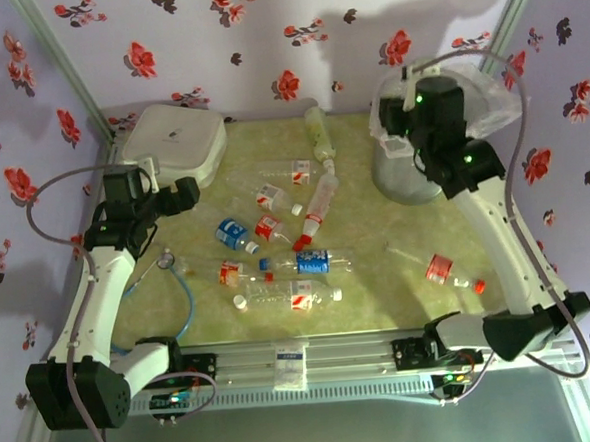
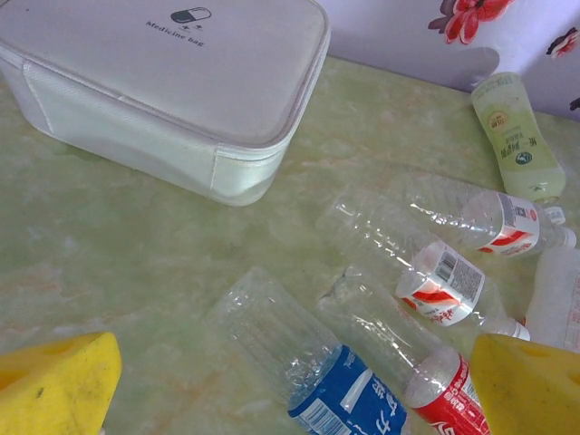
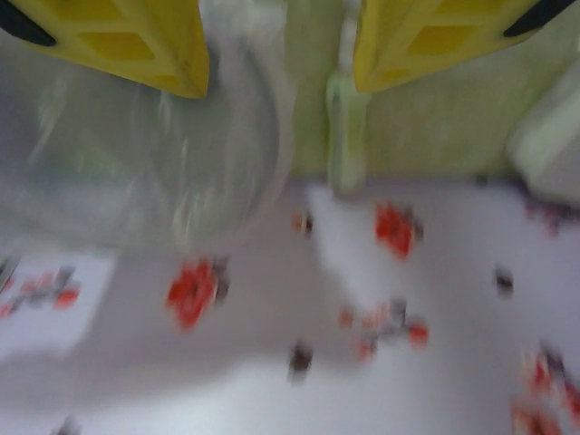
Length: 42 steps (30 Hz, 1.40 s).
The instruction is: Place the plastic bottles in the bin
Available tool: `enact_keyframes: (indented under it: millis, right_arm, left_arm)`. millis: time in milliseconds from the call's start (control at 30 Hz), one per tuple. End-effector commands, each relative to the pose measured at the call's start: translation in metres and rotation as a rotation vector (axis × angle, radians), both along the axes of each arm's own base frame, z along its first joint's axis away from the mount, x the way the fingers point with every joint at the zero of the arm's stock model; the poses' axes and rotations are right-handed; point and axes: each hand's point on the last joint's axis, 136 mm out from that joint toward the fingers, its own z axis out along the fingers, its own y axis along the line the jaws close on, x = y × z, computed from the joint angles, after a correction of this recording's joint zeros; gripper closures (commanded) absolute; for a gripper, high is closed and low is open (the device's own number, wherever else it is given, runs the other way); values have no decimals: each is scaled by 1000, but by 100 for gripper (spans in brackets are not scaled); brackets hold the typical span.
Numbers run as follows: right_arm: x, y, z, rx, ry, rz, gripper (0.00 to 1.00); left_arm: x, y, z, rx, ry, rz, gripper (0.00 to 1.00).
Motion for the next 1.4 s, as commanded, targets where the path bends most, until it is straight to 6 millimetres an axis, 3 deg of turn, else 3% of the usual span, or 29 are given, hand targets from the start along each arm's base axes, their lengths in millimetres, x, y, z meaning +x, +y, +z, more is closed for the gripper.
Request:
enact_keyframes:
  millis: [0, 100, 267, 367, 467, 500, 667, 767, 1000, 1200, 1367]
  right_arm:
    - [-52, -20, -57, 33, 194, -56, 52]
    - [-89, -37, -105, 79, 299, -126, 52]
    - [-132, -73, -187, 157, 502, -346, 47]
    - [-156, -95, -219, 198, 613, -509, 35]
    - [-177, -104, -244, 275, 690, -638, 1]
    - [-183, -105, -251, 300, 709, -675, 0]
    - [-200, -86, -284, 445, 829, -692, 0]
    - [-220, -73, -301, 500, 942, -696, 0]
    - [-257, -48, -317, 500, 1044, -671, 0]
    - [-257, -27, -346, 548, 1085, -657, 0]
    - [-236, -20, -359, 553, 1053, -643, 0]
  left_arm:
    - [3, -2, -6, -17, 20, -10, 1]
    - [3, -6, -10, -37, 40, -21, 1]
    - [3, -8, -10, -53, 42, -25, 1]
    - [2, -8, -9, -57, 39, -24, 1]
    - [2, -9, -7, -60, 35, -26, 1]
    - [2, -9, -7, -60, 35, -27, 1]
    - [1, -11, -6, -69, 36, -36, 1]
    - [0, -12, -6, -70, 37, -43, 1]
    - [2, -14, -10, -79, 54, -53, 1]
    - [3, -14, -15, -70, 72, -57, 1]
    - [2, -13, -14, -69, 70, -57, 1]
